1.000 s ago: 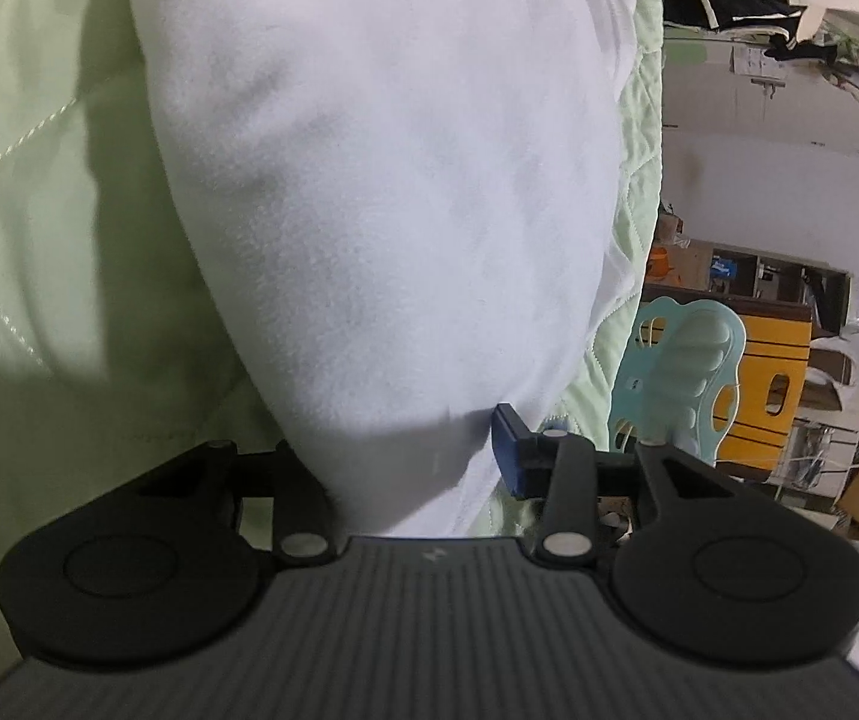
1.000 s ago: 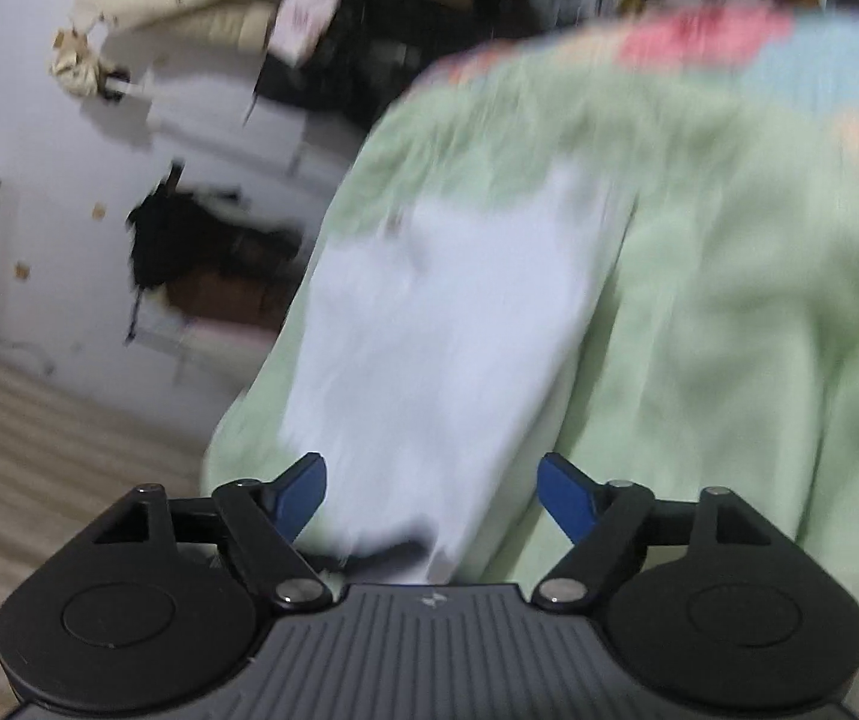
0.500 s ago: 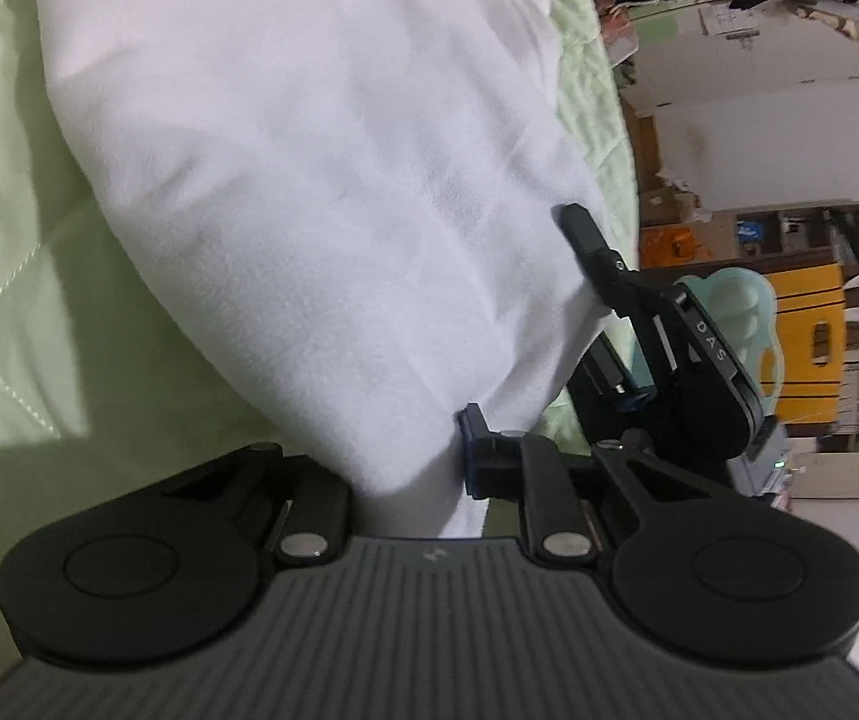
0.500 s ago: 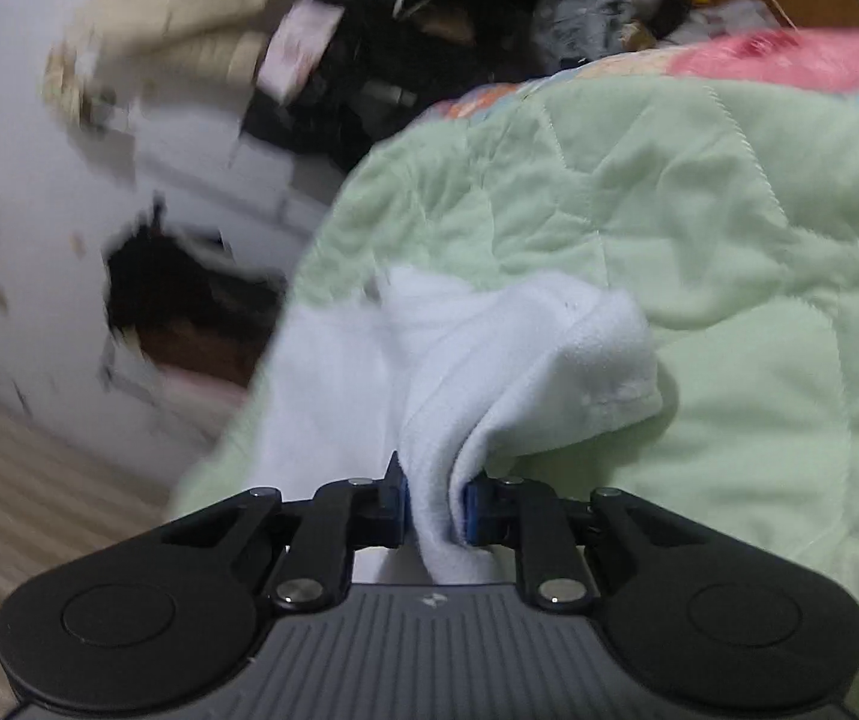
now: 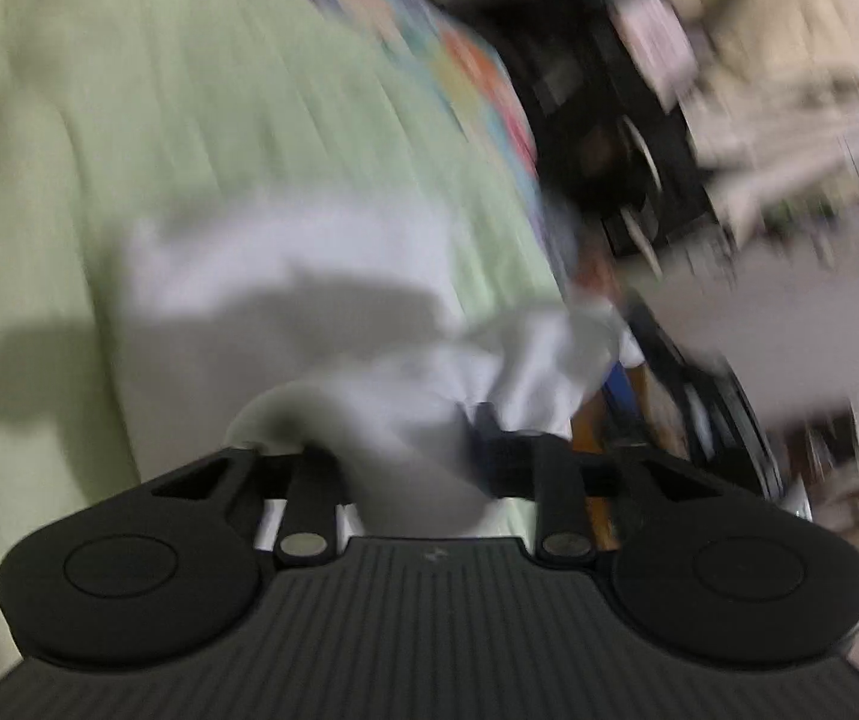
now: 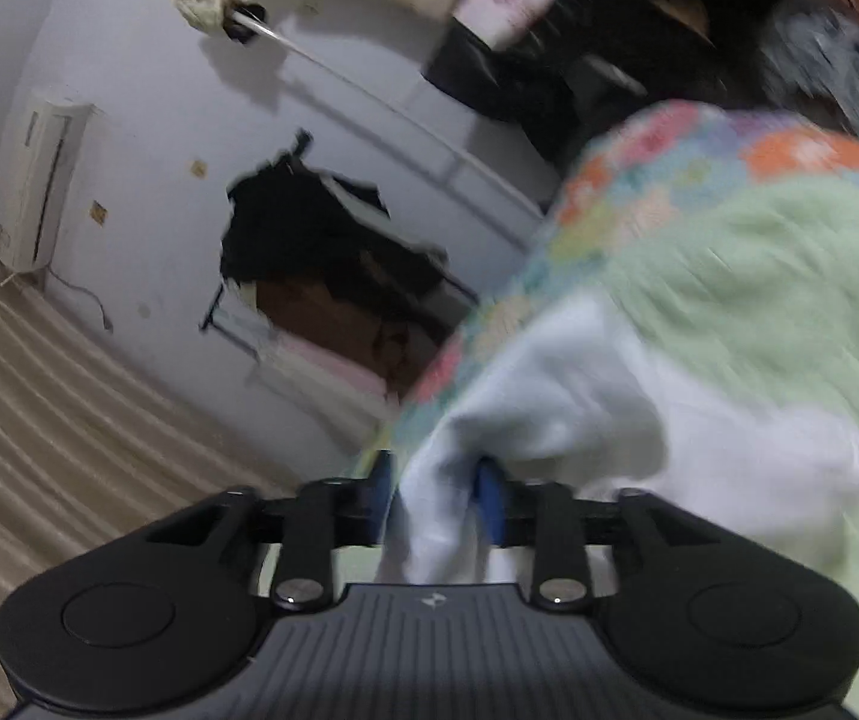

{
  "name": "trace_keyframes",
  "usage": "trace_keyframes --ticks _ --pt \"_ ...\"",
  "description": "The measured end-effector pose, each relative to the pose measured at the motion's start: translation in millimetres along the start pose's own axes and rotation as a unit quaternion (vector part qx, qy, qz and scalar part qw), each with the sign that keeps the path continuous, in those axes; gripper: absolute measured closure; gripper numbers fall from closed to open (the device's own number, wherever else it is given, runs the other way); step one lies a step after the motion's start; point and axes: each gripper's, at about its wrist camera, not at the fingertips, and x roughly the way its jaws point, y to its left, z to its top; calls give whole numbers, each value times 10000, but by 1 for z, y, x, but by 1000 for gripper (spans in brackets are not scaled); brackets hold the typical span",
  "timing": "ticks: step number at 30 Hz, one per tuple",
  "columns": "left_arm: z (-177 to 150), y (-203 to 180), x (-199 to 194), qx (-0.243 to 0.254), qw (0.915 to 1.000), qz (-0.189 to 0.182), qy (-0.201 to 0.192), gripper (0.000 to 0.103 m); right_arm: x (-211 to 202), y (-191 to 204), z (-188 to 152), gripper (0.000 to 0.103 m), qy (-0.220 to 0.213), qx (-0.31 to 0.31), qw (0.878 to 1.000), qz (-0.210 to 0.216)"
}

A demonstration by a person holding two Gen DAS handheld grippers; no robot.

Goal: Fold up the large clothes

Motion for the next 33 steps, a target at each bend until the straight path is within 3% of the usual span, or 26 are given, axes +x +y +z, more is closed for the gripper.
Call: trace_keyframes --ticks 2,5,8,14,17,19,21,24,26,27,28,29,31,33 --pt "18 26 6 -168 9997 124 -139 34 7 -3 3 48 -148 -73 9991 -401" --pt "30 63 5 -305 9993 208 -74 32 -9 -17 -11 41 -73 -315 9981 -527" --pt "17 65 7 -253 9996 96 92 25 -35 -43 -32 39 93 -668 9939 -875" --pt "-39 34 14 605 9935 141 954 20 -46 -62 -51 39 413 -1538 9774 -1390" --pt "-63 21 19 1117 9858 560 1117 16 -35 -51 -49 36 465 -1871 9708 -1429" --pt "-83 9 22 1725 9746 923 1094 10 -21 -45 -44 24 359 -2047 9620 -1769" --pt "-91 3 26 2022 9668 1069 1142 6 -7 -43 -38 24 213 -2270 9534 -1974" --pt "-109 0 31 2546 9532 1229 1073 6 22 -40 -31 25 547 -2696 9419 -1929" --pt "-120 -2 33 2834 9458 1297 910 9 41 -40 -32 40 1021 -2973 9317 -1818" --pt "-123 -1 32 2877 9452 1276 873 20 48 -37 -34 74 1190 -3185 9229 -1809" --pt "-125 1 31 2893 9454 1237 851 27 55 -34 -35 86 1336 -3337 9159 -1788" --pt "-125 3 32 2842 9472 1203 863 38 55 -33 -32 87 1251 -3270 9196 -1780" --pt "-119 11 31 2544 9557 1121 964 44 50 -30 -19 90 811 -2976 9340 -1804" --pt "-116 11 32 2498 9566 1141 971 46 42 -35 -1 91 292 -2404 9518 -1882"
